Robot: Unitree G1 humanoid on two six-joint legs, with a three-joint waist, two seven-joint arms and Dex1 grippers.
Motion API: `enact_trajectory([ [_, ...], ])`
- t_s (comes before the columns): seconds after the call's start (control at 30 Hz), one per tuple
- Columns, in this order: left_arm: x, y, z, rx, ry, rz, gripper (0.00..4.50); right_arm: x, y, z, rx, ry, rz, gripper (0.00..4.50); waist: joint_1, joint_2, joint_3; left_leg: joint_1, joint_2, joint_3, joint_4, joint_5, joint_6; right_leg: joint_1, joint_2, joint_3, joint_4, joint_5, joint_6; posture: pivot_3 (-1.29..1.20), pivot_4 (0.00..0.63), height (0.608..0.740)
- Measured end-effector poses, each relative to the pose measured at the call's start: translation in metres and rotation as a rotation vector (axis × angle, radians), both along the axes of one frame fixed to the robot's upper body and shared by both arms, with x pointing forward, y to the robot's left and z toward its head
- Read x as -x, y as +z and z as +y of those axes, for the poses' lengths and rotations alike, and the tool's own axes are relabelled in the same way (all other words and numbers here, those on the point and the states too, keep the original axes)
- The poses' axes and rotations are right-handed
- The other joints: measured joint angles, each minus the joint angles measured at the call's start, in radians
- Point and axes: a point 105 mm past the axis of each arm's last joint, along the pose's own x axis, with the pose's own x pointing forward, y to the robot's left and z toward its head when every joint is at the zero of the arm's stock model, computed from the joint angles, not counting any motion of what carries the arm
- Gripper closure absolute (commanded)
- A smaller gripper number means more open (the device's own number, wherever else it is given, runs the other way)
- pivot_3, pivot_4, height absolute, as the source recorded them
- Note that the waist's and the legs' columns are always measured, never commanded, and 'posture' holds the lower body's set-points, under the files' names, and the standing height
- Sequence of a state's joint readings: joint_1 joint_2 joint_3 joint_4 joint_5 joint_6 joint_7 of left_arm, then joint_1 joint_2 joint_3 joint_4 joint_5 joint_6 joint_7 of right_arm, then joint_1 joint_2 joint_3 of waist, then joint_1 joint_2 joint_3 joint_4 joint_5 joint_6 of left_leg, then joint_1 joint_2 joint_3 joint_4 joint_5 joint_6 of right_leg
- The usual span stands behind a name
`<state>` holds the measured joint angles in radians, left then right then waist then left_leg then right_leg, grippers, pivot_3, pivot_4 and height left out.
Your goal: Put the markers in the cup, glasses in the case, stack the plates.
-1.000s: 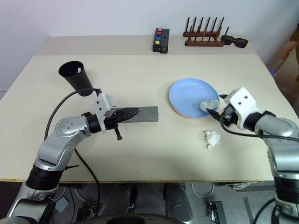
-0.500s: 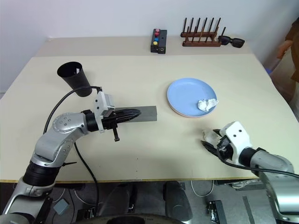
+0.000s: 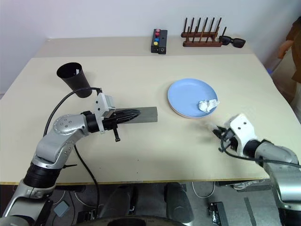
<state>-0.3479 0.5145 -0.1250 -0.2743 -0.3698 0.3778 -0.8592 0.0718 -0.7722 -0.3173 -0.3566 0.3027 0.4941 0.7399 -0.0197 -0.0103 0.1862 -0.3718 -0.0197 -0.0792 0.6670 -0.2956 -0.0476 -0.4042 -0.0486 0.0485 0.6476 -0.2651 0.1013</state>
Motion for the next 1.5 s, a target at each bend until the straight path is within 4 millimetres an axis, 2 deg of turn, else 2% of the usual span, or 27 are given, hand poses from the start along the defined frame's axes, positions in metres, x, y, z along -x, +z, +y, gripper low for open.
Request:
enact_trajectory([
  [0.07,-0.001,0.000,0.000,0.006,0.012,-0.006,4.50,-0.017,0.026,0.007,0.000,0.006,-0.109,4.47,0.002,0.000,0.000,0.000,0.000,0.000,0.000,0.000,0.000,0.000,0.000,0.000,0.000,0.000,0.000,0.00,0.150,0.735],
  [0.13,-0.003,0.000,0.000,0.005,0.024,-0.012,4.50,-0.031,0.038,0.011,0.006,0.003,-0.168,4.47,0.005,0.000,0.000,-0.001,0.000,-0.001,0.000,0.000,0.000,0.000,0.000,-0.001,0.000,0.000,0.000,0.00,0.150,0.735],
  [0.2,-0.004,-0.001,0.001,0.005,0.039,-0.012,4.50,-0.048,0.033,0.013,-0.006,-0.027,-0.172,4.47,0.008,-0.001,0.000,-0.001,0.000,-0.001,0.000,0.000,0.000,-0.001,0.000,-0.001,0.000,0.000,0.000,0.00,0.150,0.735],
  [0.37,-0.003,-0.007,0.004,0.003,0.065,0.002,4.50,-0.074,0.000,0.019,0.003,-0.033,-0.090,4.47,0.005,0.000,0.000,-0.002,-0.001,0.000,-0.001,0.000,0.000,-0.003,-0.003,-0.001,0.000,0.000,0.000,0.00,0.150,0.735],
  [0.43,-0.003,-0.006,0.004,0.004,0.072,-0.004,4.50,-0.080,-0.007,0.022,0.013,-0.023,-0.075,3.73,0.005,0.000,0.000,-0.002,-0.001,0.000,-0.002,0.000,0.000,-0.003,-0.002,-0.001,0.000,0.000,0.000,0.00,0.150,0.735],
  [0.47,-0.002,-0.006,0.005,0.004,0.077,-0.006,4.50,-0.082,-0.007,0.023,0.016,-0.012,-0.075,3.49,0.005,0.000,0.000,-0.002,-0.001,0.000,-0.002,0.000,0.000,-0.003,-0.002,-0.001,0.000,0.000,0.000,0.00,0.150,0.735],
  [0.6,0.000,-0.007,0.007,0.005,0.095,-0.008,4.50,-0.085,-0.001,0.025,0.014,0.001,-0.095,1.54,0.005,0.000,0.000,-0.002,-0.001,0.000,-0.002,0.000,0.000,-0.003,-0.002,-0.001,0.000,0.000,0.000,0.00,0.150,0.735],
  [0.63,0.000,-0.006,0.008,0.004,0.104,-0.007,4.50,-0.085,-0.001,0.025,0.013,0.005,-0.098,1.54,0.006,0.000,0.000,-0.002,-0.001,0.000,-0.002,0.000,0.000,-0.003,-0.002,-0.001,0.000,0.000,0.000,0.00,0.150,0.735],
  [0.9,-0.001,-0.005,0.010,0.002,0.125,0.000,4.50,-0.065,0.020,0.024,-0.001,0.066,-0.151,1.54,0.007,0.000,0.000,-0.002,-0.001,-0.001,-0.002,0.000,0.000,-0.003,-0.002,-0.001,0.000,0.000,0.000,0.00,0.150,0.735],
  [1.07,-0.005,0.004,0.011,-0.006,0.126,-0.033,4.50,-0.042,0.037,0.017,-0.002,0.080,-0.173,1.54,0.007,0.000,0.000,-0.002,-0.001,-0.001,-0.002,0.000,0.000,-0.003,-0.002,-0.001,0.000,0.000,0.000,0.00,0.150,0.735],
  [1.1,-0.007,0.003,0.018,-0.027,0.146,-0.035,4.50,-0.034,0.038,0.013,0.000,0.076,-0.163,1.54,0.007,0.000,0.000,-0.002,0.000,-0.001,-0.002,0.000,0.000,-0.003,-0.001,-0.001,0.000,0.000,0.000,0.00,0.150,0.735],
  [1.2,-0.014,0.000,0.058,-0.071,0.274,-0.027,4.50,-0.009,0.037,-0.009,-0.005,0.026,-0.113,1.54,0.005,0.000,0.000,-0.002,0.000,-0.001,-0.003,0.000,0.000,-0.003,-0.001,-0.001,0.000,0.000,0.000,0.00,0.150,0.735],
  [1.27,-0.013,-0.003,0.078,-0.087,0.333,-0.020,4.50,0.004,0.032,-0.020,-0.029,-0.001,-0.075,1.54,0.004,0.000,0.001,-0.001,0.000,0.000,-0.003,0.000,0.001,-0.002,-0.001,-0.001,0.000,0.000,0.000,0.00,0.150,0.735],
  [1.4,-0.004,-0.017,0.098,-0.112,0.386,0.025,4.50,0.022,0.022,-0.029,-0.057,-0.011,-0.010,1.54,0.006,0.000,0.001,-0.001,0.001,0.000,-0.001,0.000,0.000,-0.001,-0.002,0.000,-0.001,0.000,0.000,0.00,0.150,0.735],
  [1.5,0.000,-0.019,0.109,-0.114,0.419,0.026,4.50,0.026,0.021,-0.031,-0.078,-0.005,0.001,1.54,0.006,-0.001,0.001,-0.001,0.001,0.000,-0.001,0.000,0.001,-0.001,-0.002,0.000,-0.001,-0.001,-0.002,0.00,0.150,0.735],
])
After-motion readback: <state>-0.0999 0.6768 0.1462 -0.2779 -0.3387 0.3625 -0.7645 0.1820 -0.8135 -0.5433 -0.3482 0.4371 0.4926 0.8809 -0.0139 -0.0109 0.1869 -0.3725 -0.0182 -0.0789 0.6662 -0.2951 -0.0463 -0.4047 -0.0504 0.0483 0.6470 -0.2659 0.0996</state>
